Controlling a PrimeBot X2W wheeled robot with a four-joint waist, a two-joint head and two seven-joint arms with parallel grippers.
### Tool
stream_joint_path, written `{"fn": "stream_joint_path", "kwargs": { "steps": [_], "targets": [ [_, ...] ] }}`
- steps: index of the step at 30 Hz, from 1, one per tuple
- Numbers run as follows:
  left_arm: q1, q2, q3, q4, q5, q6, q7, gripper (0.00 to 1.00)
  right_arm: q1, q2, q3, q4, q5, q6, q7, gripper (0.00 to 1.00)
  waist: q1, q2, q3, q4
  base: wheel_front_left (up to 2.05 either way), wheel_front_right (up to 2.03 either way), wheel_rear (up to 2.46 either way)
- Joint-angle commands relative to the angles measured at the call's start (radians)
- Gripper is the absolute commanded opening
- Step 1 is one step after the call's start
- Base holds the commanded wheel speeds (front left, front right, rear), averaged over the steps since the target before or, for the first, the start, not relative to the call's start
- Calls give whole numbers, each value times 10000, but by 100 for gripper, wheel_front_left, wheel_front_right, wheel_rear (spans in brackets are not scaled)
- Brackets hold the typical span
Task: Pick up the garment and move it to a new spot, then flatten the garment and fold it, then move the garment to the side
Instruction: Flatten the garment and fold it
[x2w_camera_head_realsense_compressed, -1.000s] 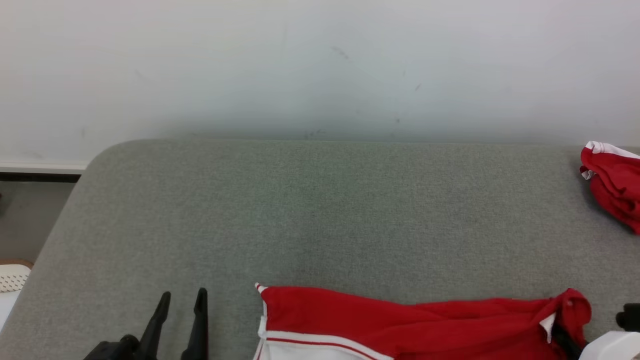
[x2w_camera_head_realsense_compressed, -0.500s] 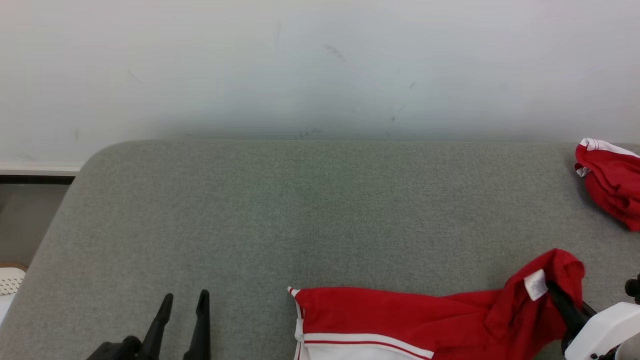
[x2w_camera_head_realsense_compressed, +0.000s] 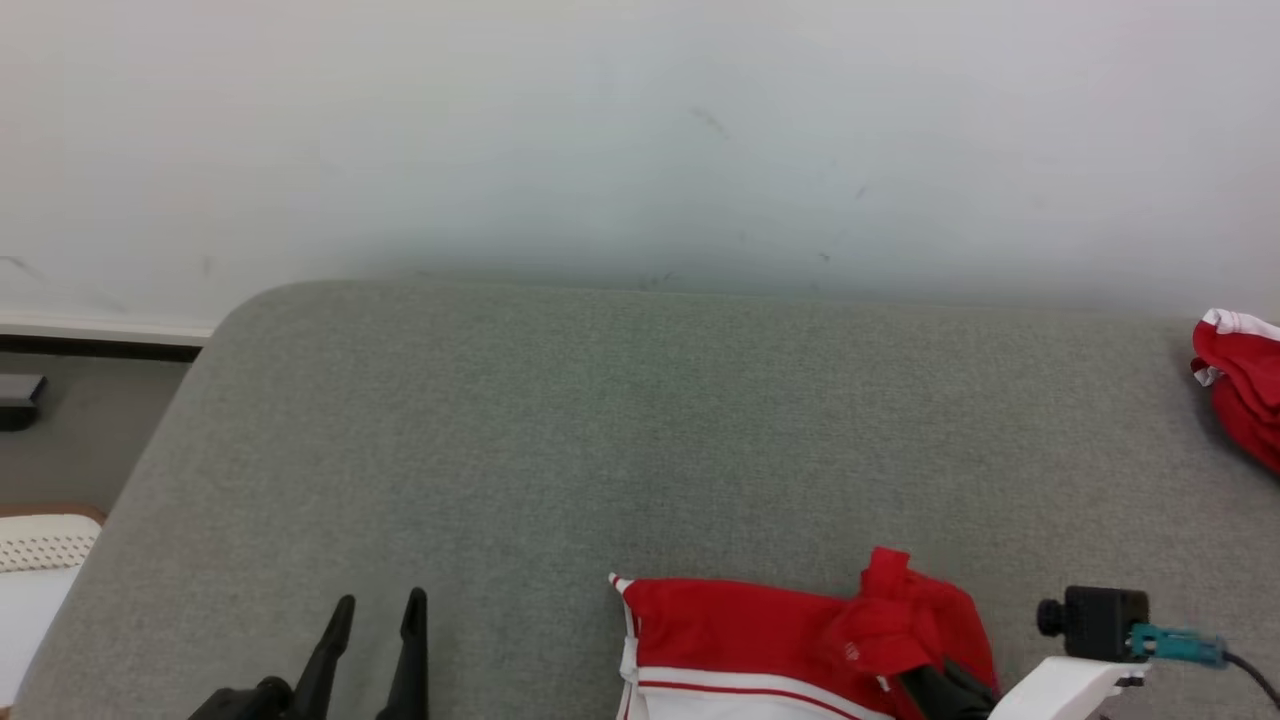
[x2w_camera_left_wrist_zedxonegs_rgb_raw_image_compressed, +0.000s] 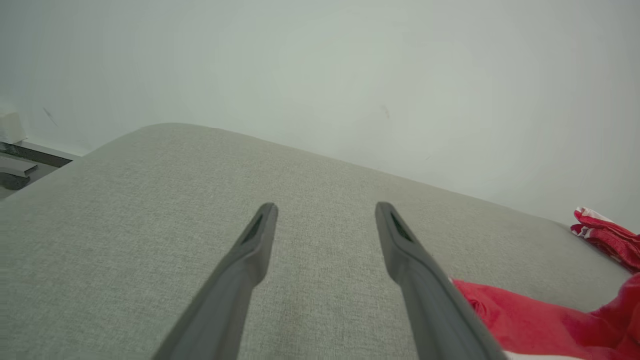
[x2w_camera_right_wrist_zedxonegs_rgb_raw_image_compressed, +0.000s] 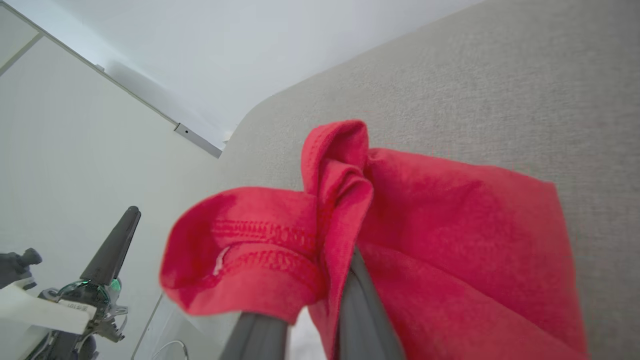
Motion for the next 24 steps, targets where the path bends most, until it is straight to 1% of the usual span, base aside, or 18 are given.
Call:
{"fn": "stream_joint_path", "kwargs": {
  "steps": [1, 3, 4, 6, 14, 15, 21, 23, 24],
  "targets": [
    [-84, 15, 12, 51, 113, -14, -14, 100, 20, 91, 241, 110, -47, -18, -127, 0, 0, 0, -11, 204, 0, 0, 0],
    [-133, 6, -29, 84, 103, -17, -14, 100, -94, 187, 577, 331, -88, -18, -314, 0, 0, 0, -22, 403, 0, 0, 0],
    [-133, 6, -29, 84, 103, -17, -14, 100, -94, 187, 577, 331, -88, -18, -314, 0, 0, 0, -22, 403, 0, 0, 0],
    [-154, 1, -33, 164, 88, -19, -14, 100, -290, 241, 1003, 778, -122, -18, -747, 0, 0, 0, -56, 702, 0, 0, 0],
    [-242, 24, -60, 329, 64, -25, -13, 100, -992, 245, 2396, 2347, 780, -13, -2246, 0, 0, 0, -126, 1457, 0, 0, 0],
    [-242, 24, -60, 329, 64, -25, -13, 100, -992, 245, 2396, 2347, 780, -13, -2246, 0, 0, 0, -126, 1457, 0, 0, 0],
    [-288, 80, -108, 412, -2, -14, -13, 100, -1612, 244, 3503, 3505, 1567, -10, -2956, 0, 0, 0, -124, 1789, 0, 0, 0],
    [-292, 88, -119, 440, -22, -14, -13, 100, -1795, 246, 3816, 3815, 1865, -9, -3200, 37, 0, 0, -128, 1858, 0, 0, 0],
    [-298, 91, -130, 453, -25, -15, -13, 100, -1879, 242, 3957, 4027, 1917, -9, -3285, 49, 0, 0, -129, 1884, 0, 0, 0]
  ]
}}
